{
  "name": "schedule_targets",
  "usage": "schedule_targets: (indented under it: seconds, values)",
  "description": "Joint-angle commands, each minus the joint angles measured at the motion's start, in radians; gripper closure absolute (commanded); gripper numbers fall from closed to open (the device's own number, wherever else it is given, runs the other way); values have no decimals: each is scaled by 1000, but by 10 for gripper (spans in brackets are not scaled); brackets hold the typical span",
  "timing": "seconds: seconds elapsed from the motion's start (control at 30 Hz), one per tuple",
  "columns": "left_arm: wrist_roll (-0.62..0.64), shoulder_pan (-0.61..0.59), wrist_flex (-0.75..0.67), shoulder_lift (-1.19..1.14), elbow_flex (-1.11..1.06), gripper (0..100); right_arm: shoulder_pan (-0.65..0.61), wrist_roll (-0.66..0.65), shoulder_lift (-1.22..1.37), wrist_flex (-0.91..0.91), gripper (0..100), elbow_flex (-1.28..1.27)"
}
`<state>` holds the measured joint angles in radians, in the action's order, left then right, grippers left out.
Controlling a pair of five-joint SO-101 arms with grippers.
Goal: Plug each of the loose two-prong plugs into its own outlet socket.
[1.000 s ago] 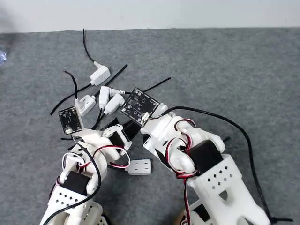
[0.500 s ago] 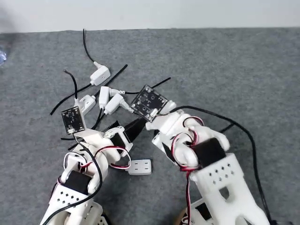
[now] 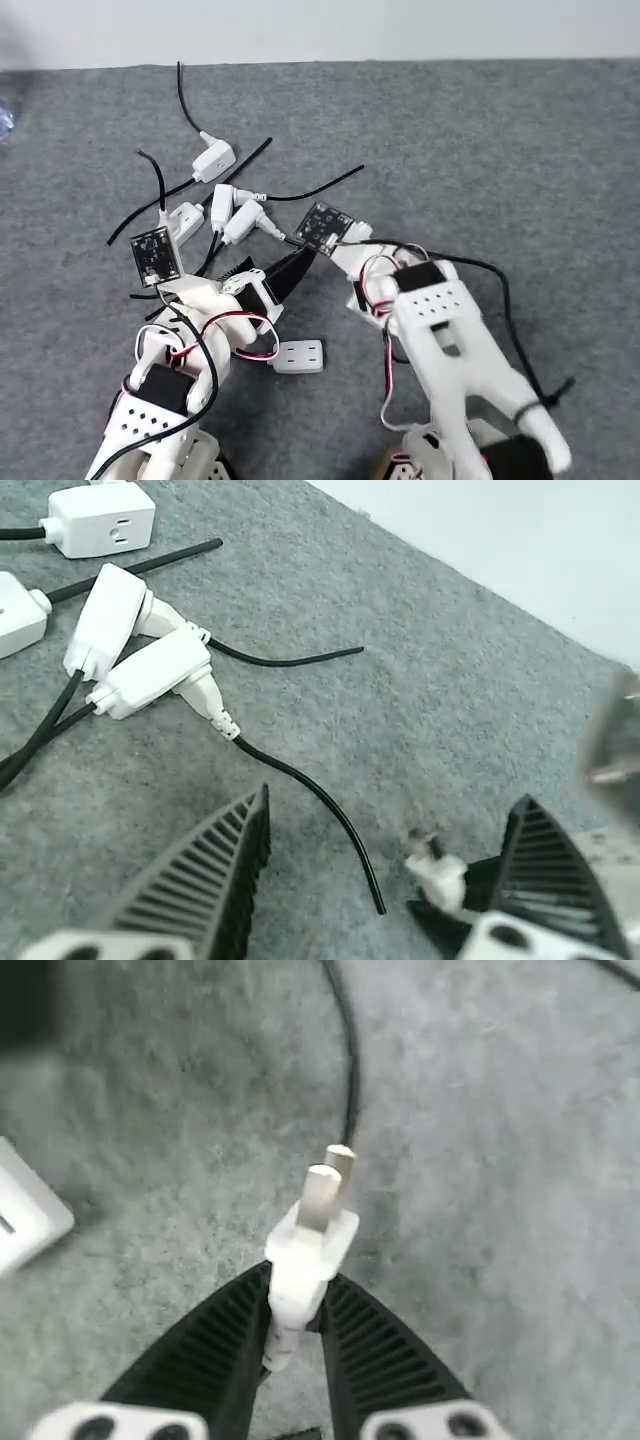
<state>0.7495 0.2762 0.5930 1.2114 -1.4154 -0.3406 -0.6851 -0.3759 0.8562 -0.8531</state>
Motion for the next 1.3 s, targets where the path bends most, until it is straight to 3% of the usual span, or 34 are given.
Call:
schedule_targets:
  seconds: [0.0, 0.33, 0.5, 0.57, 0.9, 1.13, 1.27]
  values:
    - [5, 6, 2, 11, 12, 647, 12, -35, 67, -47, 991, 11]
    - [5, -48, -2, 11, 12, 647, -133, -29, 154, -12, 976, 6]
    - [5, -89, 2, 11, 13, 647, -139, 35, 145, 41, 755, 9]
    - [5, -115, 2, 11, 15, 647, -139, 32, 124, 47, 723, 9]
    - [5, -199, 0, 11, 16, 647, -216, 40, -30, 213, 721, 11]
    - [5, -201, 44, 11, 13, 647, -128, 54, -68, 134, 722, 94]
    - [5, -229, 153, 11, 19, 647, -124, 166, -67, 51, 764, 123]
